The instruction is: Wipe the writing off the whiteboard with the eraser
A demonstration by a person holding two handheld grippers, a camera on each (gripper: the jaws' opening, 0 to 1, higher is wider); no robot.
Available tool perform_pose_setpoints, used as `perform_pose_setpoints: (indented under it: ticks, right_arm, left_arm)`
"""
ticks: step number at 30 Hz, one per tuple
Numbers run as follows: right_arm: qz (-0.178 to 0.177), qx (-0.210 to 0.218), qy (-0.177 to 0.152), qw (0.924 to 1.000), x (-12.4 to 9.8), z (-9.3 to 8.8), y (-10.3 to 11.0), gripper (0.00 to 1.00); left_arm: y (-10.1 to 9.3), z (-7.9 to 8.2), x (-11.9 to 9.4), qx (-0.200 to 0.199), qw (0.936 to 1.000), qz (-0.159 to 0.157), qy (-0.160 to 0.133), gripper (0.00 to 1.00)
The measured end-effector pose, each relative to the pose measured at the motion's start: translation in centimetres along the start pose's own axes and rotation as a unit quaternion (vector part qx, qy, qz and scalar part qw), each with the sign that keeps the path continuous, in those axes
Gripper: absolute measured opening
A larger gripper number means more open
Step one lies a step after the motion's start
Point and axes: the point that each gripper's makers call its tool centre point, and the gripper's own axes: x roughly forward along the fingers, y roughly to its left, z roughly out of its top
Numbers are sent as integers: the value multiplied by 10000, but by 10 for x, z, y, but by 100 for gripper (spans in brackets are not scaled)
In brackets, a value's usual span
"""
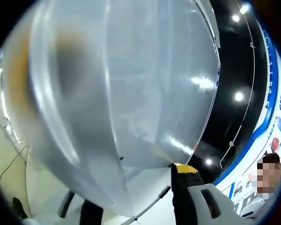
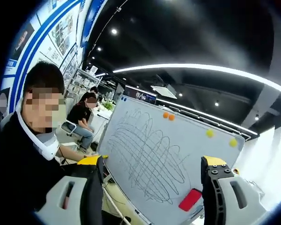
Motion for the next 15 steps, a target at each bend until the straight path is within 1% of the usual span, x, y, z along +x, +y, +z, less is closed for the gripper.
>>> perform_pose_setpoints:
  ticks: [5,6,7,8,11,15]
  right_arm:
    - [32,-5,-75,10000,-1,3,-1,86]
    - [21,12,-122,9999,-6,4,-7,86]
    - [22,26,-158,9999,-7,5,-7,86]
    - [30,46,-178,9998,-7,4,-7,86]
    - [36,65,-250,9997,-8,2,-4,86]
    - [69,143,-321,9994,-8,-6,1,86]
  left_arm:
    - [-1,0,0,9,10000,-7,-6,58]
    - [0,0,0,-13,10000,18,9,59]
    - [3,1,0,-2,9999,105,5,59]
    - [4,1,2,-33,9999,112,51,59]
    - [5,0,1,-31,10000,75,56,59]
    - [2,0,-1,11,10000,50,36,59]
